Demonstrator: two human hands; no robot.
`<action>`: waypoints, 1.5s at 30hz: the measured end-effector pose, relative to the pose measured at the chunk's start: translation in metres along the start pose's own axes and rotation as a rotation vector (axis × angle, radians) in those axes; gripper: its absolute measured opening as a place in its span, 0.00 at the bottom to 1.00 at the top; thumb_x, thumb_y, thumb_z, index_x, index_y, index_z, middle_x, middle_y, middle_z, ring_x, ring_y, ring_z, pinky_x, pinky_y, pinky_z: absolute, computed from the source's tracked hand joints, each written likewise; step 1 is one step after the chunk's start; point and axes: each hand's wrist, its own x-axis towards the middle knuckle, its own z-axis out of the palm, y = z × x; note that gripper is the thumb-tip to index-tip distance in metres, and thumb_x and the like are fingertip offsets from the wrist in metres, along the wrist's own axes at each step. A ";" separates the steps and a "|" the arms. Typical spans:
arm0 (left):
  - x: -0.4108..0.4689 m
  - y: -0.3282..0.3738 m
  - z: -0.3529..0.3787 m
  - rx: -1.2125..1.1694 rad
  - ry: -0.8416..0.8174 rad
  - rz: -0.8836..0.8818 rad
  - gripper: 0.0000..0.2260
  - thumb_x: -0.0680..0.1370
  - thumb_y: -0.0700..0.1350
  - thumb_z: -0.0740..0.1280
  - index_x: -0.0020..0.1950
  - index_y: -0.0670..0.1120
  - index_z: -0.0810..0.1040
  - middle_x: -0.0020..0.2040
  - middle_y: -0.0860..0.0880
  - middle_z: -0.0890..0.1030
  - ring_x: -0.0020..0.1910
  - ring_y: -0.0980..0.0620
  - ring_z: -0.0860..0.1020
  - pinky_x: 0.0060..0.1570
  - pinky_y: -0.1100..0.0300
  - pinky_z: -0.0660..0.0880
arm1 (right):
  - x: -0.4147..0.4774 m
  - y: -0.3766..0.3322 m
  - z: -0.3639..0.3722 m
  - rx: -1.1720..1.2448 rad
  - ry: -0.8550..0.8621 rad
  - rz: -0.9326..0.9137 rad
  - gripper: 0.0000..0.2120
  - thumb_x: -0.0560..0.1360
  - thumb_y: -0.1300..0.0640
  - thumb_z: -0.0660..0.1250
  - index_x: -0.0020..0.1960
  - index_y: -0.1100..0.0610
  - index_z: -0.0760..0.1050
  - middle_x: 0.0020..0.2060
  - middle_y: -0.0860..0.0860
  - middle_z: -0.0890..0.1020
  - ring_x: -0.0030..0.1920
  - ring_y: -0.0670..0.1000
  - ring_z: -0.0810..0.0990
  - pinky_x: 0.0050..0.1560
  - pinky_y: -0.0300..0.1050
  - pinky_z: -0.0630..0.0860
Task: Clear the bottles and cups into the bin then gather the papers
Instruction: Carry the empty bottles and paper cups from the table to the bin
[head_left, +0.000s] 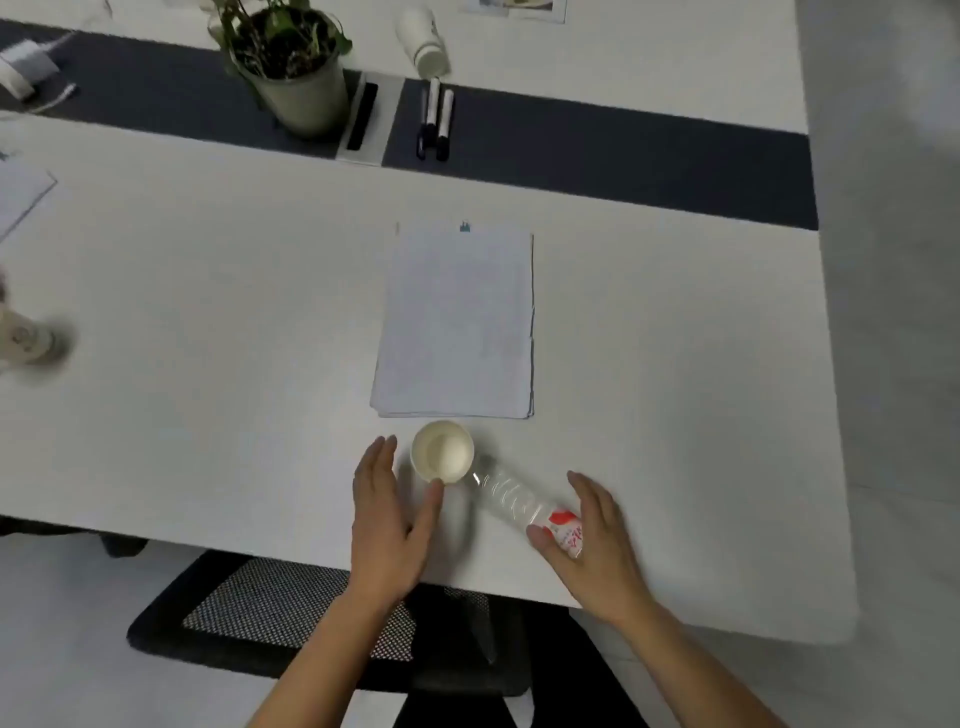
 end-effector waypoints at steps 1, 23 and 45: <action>0.007 0.002 0.007 -0.017 -0.002 0.012 0.37 0.77 0.64 0.62 0.79 0.46 0.55 0.79 0.49 0.57 0.78 0.55 0.53 0.72 0.60 0.55 | 0.003 0.002 0.001 -0.008 -0.017 -0.030 0.45 0.68 0.30 0.66 0.78 0.49 0.58 0.74 0.45 0.62 0.74 0.45 0.61 0.74 0.46 0.62; 0.006 0.047 -0.013 -0.177 0.067 -0.135 0.41 0.72 0.53 0.76 0.78 0.50 0.56 0.72 0.55 0.67 0.65 0.59 0.69 0.59 0.67 0.67 | 0.011 -0.035 -0.034 -0.106 -0.065 0.057 0.42 0.72 0.36 0.69 0.79 0.46 0.54 0.68 0.45 0.72 0.66 0.48 0.72 0.64 0.46 0.72; -0.091 0.214 0.024 -0.291 -0.365 0.321 0.37 0.64 0.58 0.74 0.70 0.57 0.64 0.57 0.76 0.68 0.55 0.75 0.70 0.50 0.70 0.67 | -0.245 0.047 -0.159 0.429 0.930 0.369 0.38 0.67 0.37 0.71 0.75 0.41 0.63 0.62 0.42 0.78 0.57 0.43 0.79 0.50 0.34 0.75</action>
